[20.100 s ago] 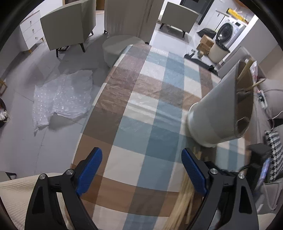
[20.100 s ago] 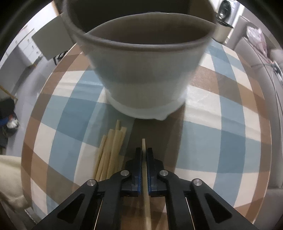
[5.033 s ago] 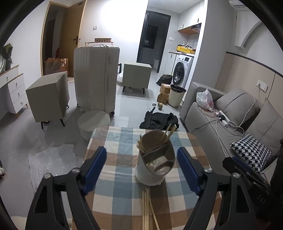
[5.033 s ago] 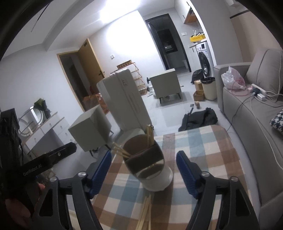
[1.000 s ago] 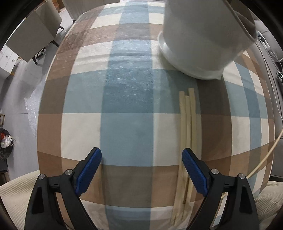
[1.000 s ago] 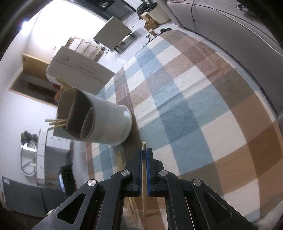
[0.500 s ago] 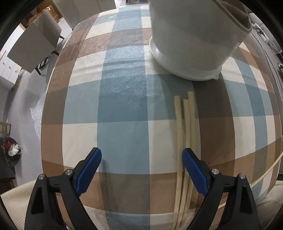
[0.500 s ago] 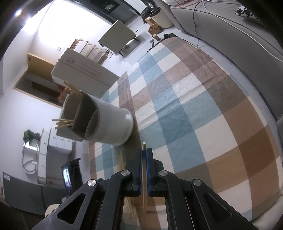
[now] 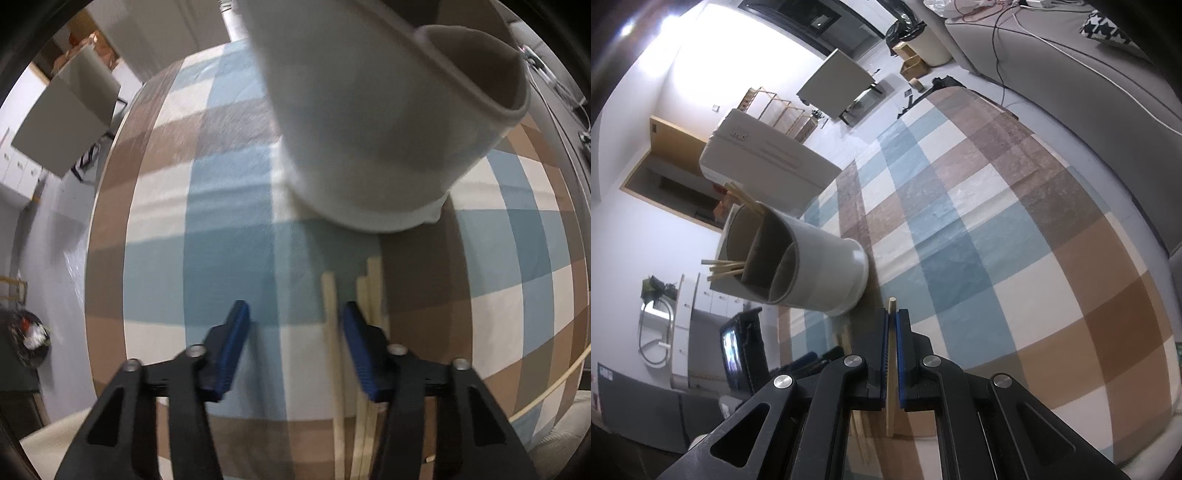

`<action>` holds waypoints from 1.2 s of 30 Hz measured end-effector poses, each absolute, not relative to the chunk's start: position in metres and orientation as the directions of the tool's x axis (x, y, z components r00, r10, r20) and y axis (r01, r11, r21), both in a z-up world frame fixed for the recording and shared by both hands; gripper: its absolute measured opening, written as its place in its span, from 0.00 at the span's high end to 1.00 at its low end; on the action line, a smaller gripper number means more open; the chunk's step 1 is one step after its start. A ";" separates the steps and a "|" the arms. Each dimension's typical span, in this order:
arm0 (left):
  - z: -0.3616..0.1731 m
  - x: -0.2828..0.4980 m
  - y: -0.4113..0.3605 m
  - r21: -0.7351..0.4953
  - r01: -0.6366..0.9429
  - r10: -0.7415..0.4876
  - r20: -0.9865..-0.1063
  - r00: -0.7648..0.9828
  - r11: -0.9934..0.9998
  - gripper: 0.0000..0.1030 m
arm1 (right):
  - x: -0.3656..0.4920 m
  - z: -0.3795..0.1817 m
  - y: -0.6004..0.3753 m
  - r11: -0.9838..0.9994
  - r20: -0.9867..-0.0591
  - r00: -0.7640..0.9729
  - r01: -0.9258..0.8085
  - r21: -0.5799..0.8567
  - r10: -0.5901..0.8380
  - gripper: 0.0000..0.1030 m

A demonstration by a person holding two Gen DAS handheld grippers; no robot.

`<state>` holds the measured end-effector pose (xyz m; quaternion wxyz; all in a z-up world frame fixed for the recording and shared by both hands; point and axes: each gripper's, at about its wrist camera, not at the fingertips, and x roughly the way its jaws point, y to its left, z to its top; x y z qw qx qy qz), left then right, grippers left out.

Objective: Organize utensils
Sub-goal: 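Lift the chopstick with the right gripper while the left gripper grasps another chopstick, then raise both held chopsticks upright and carry them above the white holder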

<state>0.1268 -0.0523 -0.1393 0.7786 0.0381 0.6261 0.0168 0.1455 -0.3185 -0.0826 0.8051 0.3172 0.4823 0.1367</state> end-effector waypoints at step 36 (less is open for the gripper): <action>-0.006 0.052 -0.010 -0.184 0.054 -0.180 -0.786 0.591 0.981 0.99 | 0.082 -0.013 -0.233 0.897 -0.615 0.654 -0.293 0.330 0.440 0.97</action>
